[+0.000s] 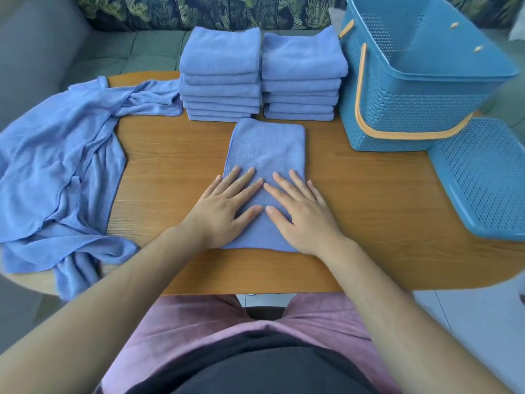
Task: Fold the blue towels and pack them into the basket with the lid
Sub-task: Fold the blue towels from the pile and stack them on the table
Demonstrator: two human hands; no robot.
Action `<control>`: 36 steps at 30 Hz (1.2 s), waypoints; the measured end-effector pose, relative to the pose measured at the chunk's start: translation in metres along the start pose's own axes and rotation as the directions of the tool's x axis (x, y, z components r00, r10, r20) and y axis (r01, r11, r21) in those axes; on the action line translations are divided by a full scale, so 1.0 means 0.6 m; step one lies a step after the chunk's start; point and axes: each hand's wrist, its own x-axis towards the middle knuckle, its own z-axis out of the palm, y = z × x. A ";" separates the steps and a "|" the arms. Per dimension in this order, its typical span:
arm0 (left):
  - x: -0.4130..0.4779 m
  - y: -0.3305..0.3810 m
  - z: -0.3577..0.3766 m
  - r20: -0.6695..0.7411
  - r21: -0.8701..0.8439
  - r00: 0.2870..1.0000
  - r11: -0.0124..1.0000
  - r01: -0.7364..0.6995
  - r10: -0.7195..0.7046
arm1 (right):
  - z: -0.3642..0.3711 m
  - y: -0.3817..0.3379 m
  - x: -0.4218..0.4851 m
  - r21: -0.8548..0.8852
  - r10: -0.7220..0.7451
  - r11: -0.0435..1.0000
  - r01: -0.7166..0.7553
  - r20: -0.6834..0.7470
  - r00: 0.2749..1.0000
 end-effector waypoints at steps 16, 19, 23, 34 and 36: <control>-0.109 -0.037 -0.061 -0.086 -0.237 0.952 0.922 -0.304 0.292 | -0.055 0.026 -0.131 0.208 -0.208 0.955 0.212 -0.041 0.977; -0.113 -0.055 -0.064 -0.047 -0.354 0.963 0.897 -0.266 0.267 | -0.057 0.042 -0.133 0.298 -0.197 0.935 0.193 -0.017 0.980; -0.112 -0.060 -0.055 -0.080 -0.384 0.967 0.887 -0.255 0.243 | -0.055 0.049 -0.126 0.339 -0.200 0.921 0.192 -0.013 0.980; -0.108 -0.027 -0.057 -0.232 -0.059 0.931 0.952 -0.302 0.281 | -0.041 0.027 -0.102 0.200 -0.186 0.956 0.214 -0.148 0.971; -0.103 -0.026 -0.058 -0.204 -0.010 0.921 0.940 -0.341 0.331 | -0.045 0.020 -0.098 0.189 -0.170 0.962 0.197 -0.148 0.974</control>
